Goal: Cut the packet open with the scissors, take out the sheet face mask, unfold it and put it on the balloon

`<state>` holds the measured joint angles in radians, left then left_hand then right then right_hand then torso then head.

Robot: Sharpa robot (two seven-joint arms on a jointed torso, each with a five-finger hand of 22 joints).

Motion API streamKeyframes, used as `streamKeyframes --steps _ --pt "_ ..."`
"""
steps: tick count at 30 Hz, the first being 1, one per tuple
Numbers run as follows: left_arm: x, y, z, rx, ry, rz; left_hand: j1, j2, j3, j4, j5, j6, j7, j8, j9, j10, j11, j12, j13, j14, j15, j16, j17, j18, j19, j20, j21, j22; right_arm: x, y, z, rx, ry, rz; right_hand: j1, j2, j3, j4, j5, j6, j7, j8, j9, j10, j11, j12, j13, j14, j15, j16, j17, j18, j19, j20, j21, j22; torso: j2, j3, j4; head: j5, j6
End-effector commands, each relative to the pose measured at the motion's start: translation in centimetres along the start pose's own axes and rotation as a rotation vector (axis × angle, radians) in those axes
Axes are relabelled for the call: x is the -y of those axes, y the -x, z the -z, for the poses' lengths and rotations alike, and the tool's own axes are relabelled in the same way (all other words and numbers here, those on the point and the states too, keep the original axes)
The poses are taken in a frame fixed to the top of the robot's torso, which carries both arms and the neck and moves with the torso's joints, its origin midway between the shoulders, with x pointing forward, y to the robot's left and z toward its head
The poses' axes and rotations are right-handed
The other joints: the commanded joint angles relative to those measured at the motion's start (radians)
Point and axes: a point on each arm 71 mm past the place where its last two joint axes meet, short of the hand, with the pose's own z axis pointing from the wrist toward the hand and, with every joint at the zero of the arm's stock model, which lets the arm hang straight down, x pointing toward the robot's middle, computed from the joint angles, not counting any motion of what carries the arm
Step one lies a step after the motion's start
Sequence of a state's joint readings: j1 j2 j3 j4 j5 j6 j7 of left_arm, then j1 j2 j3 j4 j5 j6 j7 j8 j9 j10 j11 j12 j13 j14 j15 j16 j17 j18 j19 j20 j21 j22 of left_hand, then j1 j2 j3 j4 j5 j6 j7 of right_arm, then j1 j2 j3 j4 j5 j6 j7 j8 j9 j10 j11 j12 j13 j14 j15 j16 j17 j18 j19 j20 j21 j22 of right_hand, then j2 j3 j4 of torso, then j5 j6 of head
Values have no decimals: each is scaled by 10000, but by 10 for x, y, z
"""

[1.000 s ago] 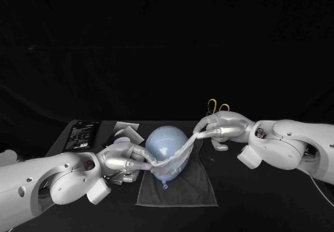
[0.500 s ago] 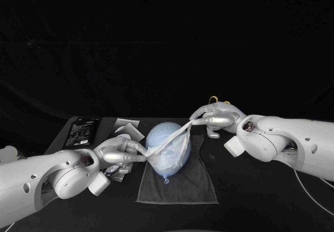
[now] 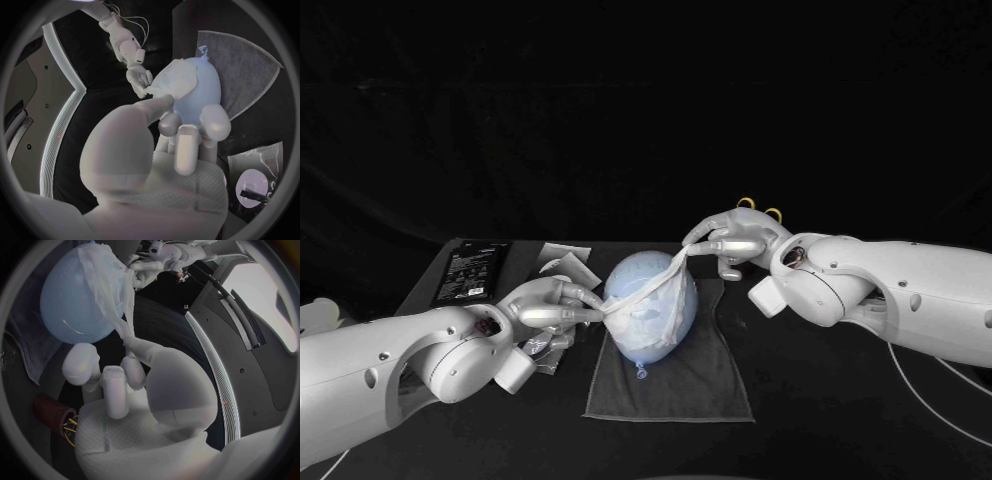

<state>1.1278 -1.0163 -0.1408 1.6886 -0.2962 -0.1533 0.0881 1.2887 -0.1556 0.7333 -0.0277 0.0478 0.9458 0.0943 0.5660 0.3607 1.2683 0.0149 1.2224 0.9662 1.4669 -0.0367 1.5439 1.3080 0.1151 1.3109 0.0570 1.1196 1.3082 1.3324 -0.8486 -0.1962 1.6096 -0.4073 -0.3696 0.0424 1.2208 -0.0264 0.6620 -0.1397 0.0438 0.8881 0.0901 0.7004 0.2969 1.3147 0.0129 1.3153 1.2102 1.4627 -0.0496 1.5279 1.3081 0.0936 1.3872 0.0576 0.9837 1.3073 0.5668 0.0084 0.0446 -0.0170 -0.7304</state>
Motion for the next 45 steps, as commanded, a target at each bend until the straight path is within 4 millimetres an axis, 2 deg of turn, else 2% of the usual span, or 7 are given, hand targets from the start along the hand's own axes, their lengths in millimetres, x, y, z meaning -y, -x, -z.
streamKeyframes --steps 1,12,19,26,33,40,45 --pt "1 1 -2 364 -59 484 -88 49 -153 -6 19 -165 35 -46 734 -221 37 -234 -314 471 -46 -23 822 -63 -111 -8 -99 541 2 3 -3 406 -252 664 -71 -2 73 8 69 95 -3 47 7 -43 12 5 -9 729 5 9 1389 106 -92 1 -55 1233 17 -6 0 11 9" --pt "0 3 -2 441 -10 260 -429 -500 -1288 161 18 -973 494 -792 309 -1257 443 -1130 -1641 259 303 -142 285 14 -397 260 -653 255 2 5 -12 1005 -360 1091 -142 -54 49 40 62 16 14 22 2 -261 28 -212 -283 680 15 -55 1231 151 -183 7 -330 1166 42 5 1 51 13" --pt "-2 10 0 520 -19 -349 -465 -712 -1770 246 19 -1076 551 -854 251 -1620 509 -1416 -2075 149 371 -203 33 65 -511 350 -886 128 6 10 -13 1177 -500 1237 -106 -195 -178 -14 77 -381 166 -163 -38 -747 158 -665 -805 592 117 -161 1000 213 -373 75 -823 1051 64 -1 -2 2 18" --pt "-3 14 1 433 4 -721 -536 -849 -2283 426 18 -1026 531 -784 245 -1662 508 -1421 -2140 111 381 -224 -38 88 -546 387 -1002 52 11 5 -13 345 -791 1511 -521 -922 -1076 219 246 -1443 826 -1463 -631 -2645 764 -1887 -2418 -58 647 -716 -323 452 -1377 487 -2958 546 77 2 -6 -54 5" --pt "-2 18 2 650 -152 -805 -639 -904 -2703 668 16 -1058 512 -751 230 -1698 499 -1433 -2203 80 373 -243 -109 109 -587 383 -1127 -25 14 1 -10 4 -834 1759 -666 -1341 -2104 560 503 -2085 1080 -1935 -814 -4163 1038 -2478 -3537 -778 933 -1098 -1339 712 -2311 796 -4739 90 89 7 -7 -77 1" --pt "-1 21 1 904 -432 -735 -514 -828 -2992 855 18 -1145 523 -713 218 -1991 512 -1631 -2529 -193 385 -415 -751 222 -923 394 -1739 -335 17 6 -7 163 -818 1786 -561 -1379 -2663 766 537 -2374 1182 -1943 -818 -4674 1145 -2424 -3858 -1106 1039 -1184 -1734 836 -2689 937 -5453 -100 105 4 5 -97 -8" --pt "2 23 1 1118 -815 -562 -97 -654 -3310 1105 19 -1295 583 -584 211 -2817 585 -2385 -3444 -1155 450 -1118 -2798 535 -1954 464 -3588 -1292 20 12 -2 370 -816 1765 -463 -1328 -2776 806 655 -2381 1181 -1884 -802 -4679 1151 -2330 -3882 -1110 1046 -1149 -1729 842 -2672 961 -5415 -96 106 3 2 -76 -39"
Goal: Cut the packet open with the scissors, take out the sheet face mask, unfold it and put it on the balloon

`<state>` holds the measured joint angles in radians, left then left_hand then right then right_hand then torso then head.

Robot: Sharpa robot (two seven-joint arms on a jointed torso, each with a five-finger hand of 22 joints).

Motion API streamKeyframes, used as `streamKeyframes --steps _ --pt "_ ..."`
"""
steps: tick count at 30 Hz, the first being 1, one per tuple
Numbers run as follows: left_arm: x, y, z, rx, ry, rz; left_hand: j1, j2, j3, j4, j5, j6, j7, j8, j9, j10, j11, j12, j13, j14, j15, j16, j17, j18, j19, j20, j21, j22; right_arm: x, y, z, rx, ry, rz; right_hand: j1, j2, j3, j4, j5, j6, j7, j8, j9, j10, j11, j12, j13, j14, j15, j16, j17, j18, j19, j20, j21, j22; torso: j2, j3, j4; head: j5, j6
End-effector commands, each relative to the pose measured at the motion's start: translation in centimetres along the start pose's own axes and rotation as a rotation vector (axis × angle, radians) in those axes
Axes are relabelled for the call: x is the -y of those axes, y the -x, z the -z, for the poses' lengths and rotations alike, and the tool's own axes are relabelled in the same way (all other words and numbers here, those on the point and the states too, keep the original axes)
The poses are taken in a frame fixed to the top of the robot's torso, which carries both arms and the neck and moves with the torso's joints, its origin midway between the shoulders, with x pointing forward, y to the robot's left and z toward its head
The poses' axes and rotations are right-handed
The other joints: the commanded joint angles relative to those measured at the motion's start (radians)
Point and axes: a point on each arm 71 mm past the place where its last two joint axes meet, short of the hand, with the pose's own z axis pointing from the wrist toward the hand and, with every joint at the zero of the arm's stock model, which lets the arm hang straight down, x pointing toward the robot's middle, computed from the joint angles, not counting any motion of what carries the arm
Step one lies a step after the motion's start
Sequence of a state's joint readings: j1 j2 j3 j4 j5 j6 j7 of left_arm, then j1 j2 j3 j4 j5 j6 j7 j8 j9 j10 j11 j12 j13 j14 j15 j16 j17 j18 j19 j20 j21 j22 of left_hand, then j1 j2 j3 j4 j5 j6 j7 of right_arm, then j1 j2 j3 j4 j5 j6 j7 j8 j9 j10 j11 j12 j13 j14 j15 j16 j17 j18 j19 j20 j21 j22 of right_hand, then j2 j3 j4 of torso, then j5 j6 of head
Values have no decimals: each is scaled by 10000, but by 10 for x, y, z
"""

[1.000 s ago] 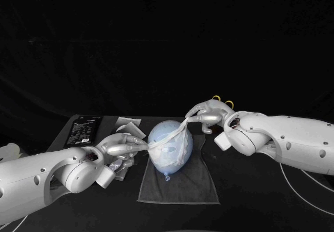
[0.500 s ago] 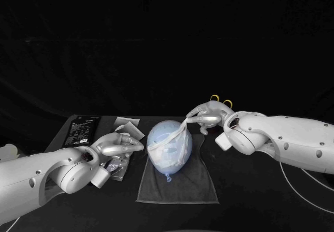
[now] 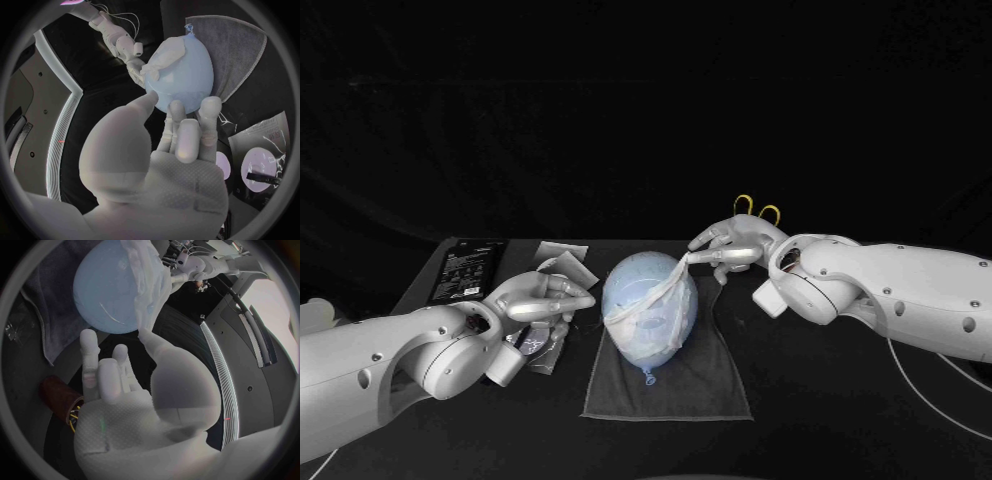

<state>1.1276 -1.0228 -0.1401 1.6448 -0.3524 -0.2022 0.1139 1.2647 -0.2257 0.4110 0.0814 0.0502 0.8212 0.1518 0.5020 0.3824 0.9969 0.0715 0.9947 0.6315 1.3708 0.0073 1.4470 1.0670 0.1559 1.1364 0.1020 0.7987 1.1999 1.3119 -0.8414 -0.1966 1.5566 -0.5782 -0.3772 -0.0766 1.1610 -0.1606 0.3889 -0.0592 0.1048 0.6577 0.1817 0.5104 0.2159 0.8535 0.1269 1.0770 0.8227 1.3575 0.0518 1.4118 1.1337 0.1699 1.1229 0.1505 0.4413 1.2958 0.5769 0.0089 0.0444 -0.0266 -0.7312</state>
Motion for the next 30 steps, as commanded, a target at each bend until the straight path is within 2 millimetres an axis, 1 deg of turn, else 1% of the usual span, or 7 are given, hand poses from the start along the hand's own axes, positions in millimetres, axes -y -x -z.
streamKeyframes --steps 1,4,10,12,18,24,30 --pt "6 2 0 288 -703 166 237 88 -64 9 -3 -40 15 78 -5 -186 16 -192 -150 -404 15 -302 -820 197 -433 21 -773 -410 1 3 3 35 126 158 167 29 -67 5 81 -72 267 33 12 -63 7 77 -13 -56 32 21 16 81 -21 37 20 21 6 -3 4 28 -38" --pt "8 2 0 376 -976 231 655 263 84 108 0 35 31 215 -29 -566 49 -983 -749 -1575 57 -1324 -2941 273 -890 86 -1667 -960 5 8 7 124 199 123 328 118 -150 24 304 23 233 142 41 52 -23 217 -2 -12 9 80 58 79 68 37 160 53 6 -2 4 75 -96" --pt "11 1 0 410 -1367 63 851 317 252 267 -4 239 -96 306 -113 -368 -43 -1634 -1365 -1758 -10 -1717 -3497 286 -809 65 -2020 -1287 12 15 16 48 282 169 818 380 -55 -99 562 266 171 286 50 291 -98 391 -39 102 -58 185 172 47 259 -11 466 134 14 2 3 256 -248" --pt "12 -1 1 345 -1428 -90 824 309 267 370 -5 358 -171 285 -178 -116 -122 -1700 -1490 -1366 -80 -1503 -2992 291 -643 8 -2028 -1344 15 16 18 -58 291 268 929 432 9 -152 575 335 153 289 31 473 -122 480 23 194 -84 248 289 18 383 -34 690 194 17 1 5 301 -289" --pt "15 -10 2 82 -1527 -1063 503 233 -55 912 -7 844 -341 50 -465 1034 -336 -986 -1217 802 -320 226 1190 -241 1422 -293 1165 267 19 12 25 -633 502 1077 1185 413 233 -384 669 575 103 256 -48 920 -185 681 174 357 -148 345 438 -39 622 -103 1101 326 22 4 8 359 -339" --pt "18 -16 4 92 -1558 -1613 434 162 -472 1245 -4 1308 -516 53 -544 1949 -484 567 733 1185 -453 545 2185 -408 1910 -416 2183 835 14 9 30 -635 1164 1480 1050 237 147 -417 585 665 86 204 -111 1375 -189 1029 549 453 -153 410 573 -79 715 -113 1328 403 37 -2 11 384 -363" --pt "18 -15 9 65 -1570 -1849 728 148 -595 1210 -2 1568 -651 217 -482 2124 -599 1003 1326 1259 -552 597 2389 -463 2046 -496 2520 1031 3 6 36 -271 2156 1568 909 379 243 -344 662 1304 -77 -2 -312 3557 -369 2576 2764 1441 -311 1096 2430 -479 2001 -266 4122 1138 36 -1 24 373 -385"
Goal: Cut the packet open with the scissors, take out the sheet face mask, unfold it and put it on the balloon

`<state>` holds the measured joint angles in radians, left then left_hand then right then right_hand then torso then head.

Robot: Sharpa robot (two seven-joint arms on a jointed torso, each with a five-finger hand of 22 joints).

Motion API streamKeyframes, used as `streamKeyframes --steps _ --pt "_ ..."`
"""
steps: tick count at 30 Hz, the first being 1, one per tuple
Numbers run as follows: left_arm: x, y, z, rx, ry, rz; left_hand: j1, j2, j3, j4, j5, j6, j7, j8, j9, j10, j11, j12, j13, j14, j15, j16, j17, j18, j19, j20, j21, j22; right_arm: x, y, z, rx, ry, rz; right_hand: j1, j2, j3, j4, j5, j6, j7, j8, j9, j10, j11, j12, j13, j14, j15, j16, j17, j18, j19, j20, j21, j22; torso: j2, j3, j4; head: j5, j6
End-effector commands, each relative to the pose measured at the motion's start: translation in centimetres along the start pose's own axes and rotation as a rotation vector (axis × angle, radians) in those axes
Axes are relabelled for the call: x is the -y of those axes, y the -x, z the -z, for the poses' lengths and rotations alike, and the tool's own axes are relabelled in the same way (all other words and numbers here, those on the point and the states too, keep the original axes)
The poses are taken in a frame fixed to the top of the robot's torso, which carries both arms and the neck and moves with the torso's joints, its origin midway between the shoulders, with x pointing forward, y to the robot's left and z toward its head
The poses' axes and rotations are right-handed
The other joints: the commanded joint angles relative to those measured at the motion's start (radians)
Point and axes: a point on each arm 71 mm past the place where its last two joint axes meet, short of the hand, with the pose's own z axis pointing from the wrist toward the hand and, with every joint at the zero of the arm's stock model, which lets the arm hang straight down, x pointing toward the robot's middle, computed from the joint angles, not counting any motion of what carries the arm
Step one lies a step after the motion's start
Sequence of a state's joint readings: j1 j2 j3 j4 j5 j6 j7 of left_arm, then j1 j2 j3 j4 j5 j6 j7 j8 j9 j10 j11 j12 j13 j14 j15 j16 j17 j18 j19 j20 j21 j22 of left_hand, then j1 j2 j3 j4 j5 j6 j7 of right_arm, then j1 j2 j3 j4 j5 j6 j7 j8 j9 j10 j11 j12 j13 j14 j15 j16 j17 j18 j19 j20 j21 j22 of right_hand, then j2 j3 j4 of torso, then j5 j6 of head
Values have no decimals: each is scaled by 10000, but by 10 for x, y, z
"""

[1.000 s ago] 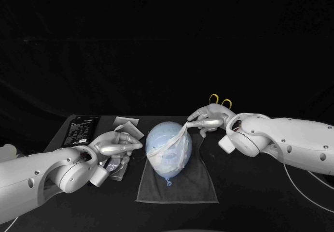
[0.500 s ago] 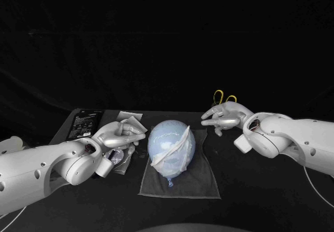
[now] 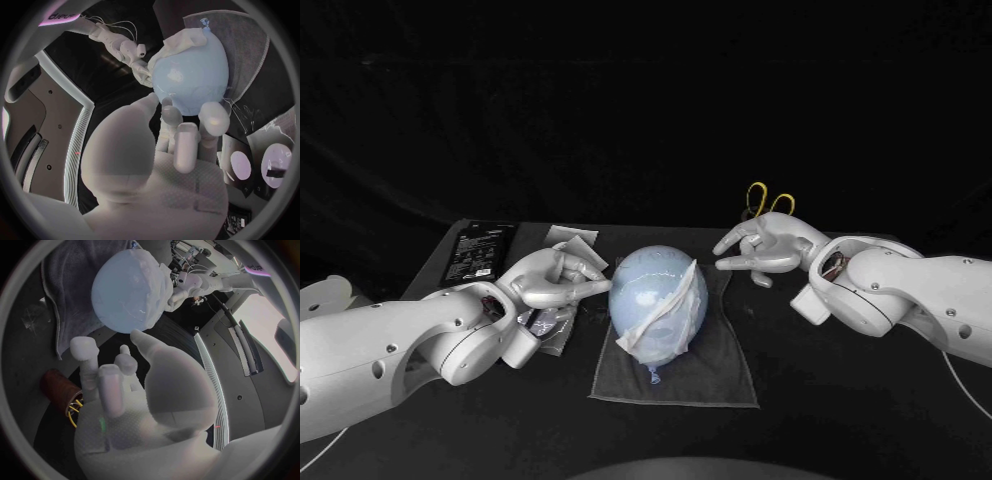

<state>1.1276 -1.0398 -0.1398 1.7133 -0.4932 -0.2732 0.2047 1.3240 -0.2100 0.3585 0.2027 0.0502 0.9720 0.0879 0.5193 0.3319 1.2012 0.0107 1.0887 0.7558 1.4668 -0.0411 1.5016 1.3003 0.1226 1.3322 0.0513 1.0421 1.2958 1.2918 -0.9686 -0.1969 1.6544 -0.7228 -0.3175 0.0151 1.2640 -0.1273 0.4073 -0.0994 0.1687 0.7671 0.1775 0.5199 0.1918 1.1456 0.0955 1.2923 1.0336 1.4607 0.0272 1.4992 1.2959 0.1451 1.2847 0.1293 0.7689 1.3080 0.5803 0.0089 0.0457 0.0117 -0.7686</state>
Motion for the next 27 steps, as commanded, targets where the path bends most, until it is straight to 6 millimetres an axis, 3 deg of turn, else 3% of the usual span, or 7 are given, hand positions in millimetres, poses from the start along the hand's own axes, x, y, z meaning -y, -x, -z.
streamKeyframes --steps 1,3,13,17,22,27 --pt "2 0 3 -62 -132 -585 145 -6 -72 -4 -1 61 -13 45 24 83 6 70 92 304 -70 56 74 -134 96 8 105 83 -12 -2 2 235 1253 558 -130 56 69 66 24 243 -46 -118 -84 672 -56 445 690 430 -74 236 850 -241 413 -63 910 1031 -3 1 11 -3 -20" --pt "2 0 5 -221 -142 -693 165 -13 -84 -7 -2 63 -17 50 26 92 1 95 128 324 -77 72 140 -147 127 1 176 121 -16 -4 4 222 1536 716 -215 46 75 117 -17 459 -103 -202 -144 1155 -107 748 1228 610 -124 356 1270 -342 693 -112 1581 1176 -8 -1 13 8 -38" --pt "3 -5 13 -1016 -315 -1718 58 -209 -391 155 -5 11 8 -31 -21 182 12 238 345 400 -82 124 358 -192 224 -35 405 254 -36 -17 8 109 3039 2205 -175 27 177 104 -214 876 -220 -395 -262 1729 -215 1080 1885 835 -222 512 1870 -488 1051 -207 2536 1369 -4 4 -3 92 -155" --pt "7 -7 16 -1048 -759 -2395 318 -296 -498 79 -2 -55 37 -100 -56 60 35 137 237 342 -64 67 180 -161 132 -26 246 184 -44 -23 9 65 3751 3181 -49 24 284 24 -414 1082 -262 -512 -323 2090 -256 1289 2329 965 -262 610 2278 -580 1252 -250 3111 1490 3 10 1 126 -201" --pt "9 -12 21 -904 -1384 -3106 793 -225 -499 -30 -1 -193 151 -206 -111 -714 134 -638 -731 -14 21 -260 -764 9 -374 39 -666 -257 -53 -34 13 -163 4544 4290 19 8 378 -26 -648 1292 -325 -637 -380 2380 -313 1449 2685 1079 -311 698 2669 -661 1432 -294 3620 1595 10 7 -7 207 -274" --pt "10 -17 23 -723 -1807 -3465 867 -256 -600 11 -1 -291 231 -249 -132 -1105 218 -1039 -1205 -283 102 -523 -1379 97 -657 115 -1181 -516 -58 -45 16 -335 5081 4959 43 8 409 -37 -684 1366 -357 -670 -394 2439 -339 1475 2754 1098 -332 713 2737 -681 1476 -311 3748 1622 19 -2 -5 233 -300"
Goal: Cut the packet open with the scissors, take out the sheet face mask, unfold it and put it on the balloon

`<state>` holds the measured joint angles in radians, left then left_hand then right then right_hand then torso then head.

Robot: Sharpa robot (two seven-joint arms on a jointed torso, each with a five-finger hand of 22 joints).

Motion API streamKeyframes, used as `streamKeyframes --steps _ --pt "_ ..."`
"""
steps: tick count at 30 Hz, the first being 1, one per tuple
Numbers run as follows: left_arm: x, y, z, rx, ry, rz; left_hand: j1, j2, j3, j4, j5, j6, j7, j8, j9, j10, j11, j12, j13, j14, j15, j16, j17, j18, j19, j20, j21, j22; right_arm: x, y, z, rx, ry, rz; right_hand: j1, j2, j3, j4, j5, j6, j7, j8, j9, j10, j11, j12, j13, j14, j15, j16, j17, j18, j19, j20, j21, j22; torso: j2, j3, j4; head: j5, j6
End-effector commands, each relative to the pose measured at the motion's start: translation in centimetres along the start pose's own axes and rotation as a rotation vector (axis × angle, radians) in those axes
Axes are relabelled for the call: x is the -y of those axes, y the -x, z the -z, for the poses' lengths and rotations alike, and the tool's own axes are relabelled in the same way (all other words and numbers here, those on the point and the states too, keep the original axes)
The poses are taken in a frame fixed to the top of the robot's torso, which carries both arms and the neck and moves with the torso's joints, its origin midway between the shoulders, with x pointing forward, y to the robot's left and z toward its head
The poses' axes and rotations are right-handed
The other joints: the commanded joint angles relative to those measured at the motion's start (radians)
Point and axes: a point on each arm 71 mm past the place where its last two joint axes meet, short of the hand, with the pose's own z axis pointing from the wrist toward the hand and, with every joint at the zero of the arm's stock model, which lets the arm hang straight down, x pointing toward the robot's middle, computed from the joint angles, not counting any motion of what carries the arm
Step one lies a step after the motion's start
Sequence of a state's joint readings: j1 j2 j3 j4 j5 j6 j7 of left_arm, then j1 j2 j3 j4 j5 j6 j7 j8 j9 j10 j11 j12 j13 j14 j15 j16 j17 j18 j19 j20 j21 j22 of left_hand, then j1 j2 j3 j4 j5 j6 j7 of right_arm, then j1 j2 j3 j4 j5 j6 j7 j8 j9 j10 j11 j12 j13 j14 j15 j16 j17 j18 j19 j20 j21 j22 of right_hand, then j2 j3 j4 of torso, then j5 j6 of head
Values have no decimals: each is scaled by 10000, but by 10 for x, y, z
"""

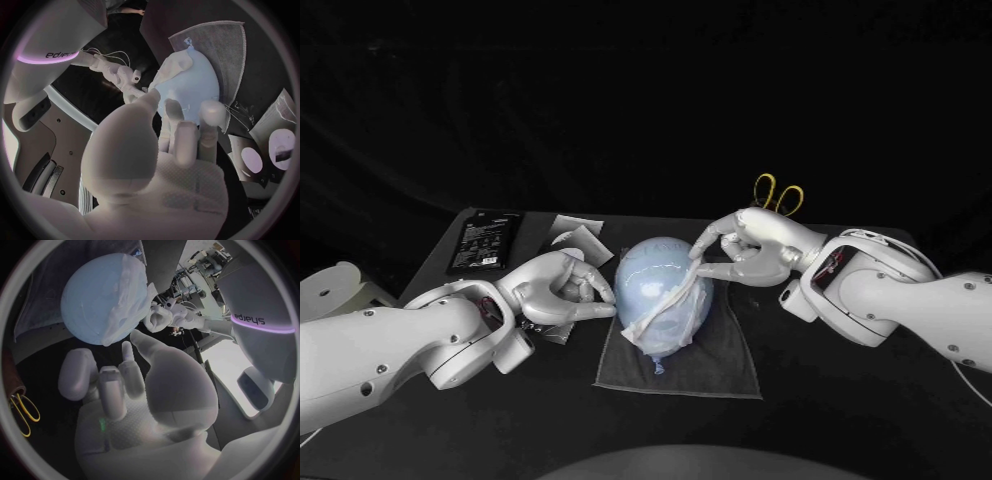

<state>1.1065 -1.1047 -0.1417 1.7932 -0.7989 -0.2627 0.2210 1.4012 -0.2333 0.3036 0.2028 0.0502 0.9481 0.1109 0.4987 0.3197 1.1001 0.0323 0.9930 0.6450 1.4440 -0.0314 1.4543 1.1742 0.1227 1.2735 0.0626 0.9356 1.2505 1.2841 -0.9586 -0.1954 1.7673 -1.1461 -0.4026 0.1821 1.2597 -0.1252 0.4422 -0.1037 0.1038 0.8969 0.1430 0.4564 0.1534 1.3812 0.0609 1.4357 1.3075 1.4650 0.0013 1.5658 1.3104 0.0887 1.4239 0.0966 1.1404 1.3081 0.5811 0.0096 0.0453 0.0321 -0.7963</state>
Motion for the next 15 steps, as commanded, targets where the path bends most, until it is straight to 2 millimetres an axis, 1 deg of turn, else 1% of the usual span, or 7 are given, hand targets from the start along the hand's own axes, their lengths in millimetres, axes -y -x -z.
streamKeyframes --steps 1,6,15 --pt "8 -3 1 296 -917 -984 97 -32 -70 21 -1 -69 11 -48 -13 -142 12 -133 -157 -93 14 -88 -201 115 -123 12 -218 -115 -13 -6 0 -171 1164 1524 100 -14 76 -3 -46 105 -28 -49 -16 95 -8 42 26 1057 -86 49 2599 -121 96 7 65 1626 11 -9 -1 29 -23" --pt "9 -8 2 317 -1105 -1288 87 -46 -107 42 -3 -80 21 -47 -12 -158 23 -146 -156 -105 24 -104 -205 121 -148 24 -260 -138 -20 -13 -1 -345 1590 2121 103 -28 90 -6 -75 174 -57 -72 -25 137 -33 57 73 1058 -107 50 2604 -132 120 -11 138 1640 20 -8 2 55 -42" --pt "14 -21 0 140 -1226 -1625 0 -123 -345 195 -4 -327 111 -168 -63 -154 96 -166 -159 43 79 6 174 69 -2 72 -8 -22 -27 -22 -3 -586 1959 2673 75 -72 83 3 -113 220 -77 -118 -43 177 -55 69 117 1058 -130 50 2604 -133 127 -31 159 1641 24 -12 1 117 -66"
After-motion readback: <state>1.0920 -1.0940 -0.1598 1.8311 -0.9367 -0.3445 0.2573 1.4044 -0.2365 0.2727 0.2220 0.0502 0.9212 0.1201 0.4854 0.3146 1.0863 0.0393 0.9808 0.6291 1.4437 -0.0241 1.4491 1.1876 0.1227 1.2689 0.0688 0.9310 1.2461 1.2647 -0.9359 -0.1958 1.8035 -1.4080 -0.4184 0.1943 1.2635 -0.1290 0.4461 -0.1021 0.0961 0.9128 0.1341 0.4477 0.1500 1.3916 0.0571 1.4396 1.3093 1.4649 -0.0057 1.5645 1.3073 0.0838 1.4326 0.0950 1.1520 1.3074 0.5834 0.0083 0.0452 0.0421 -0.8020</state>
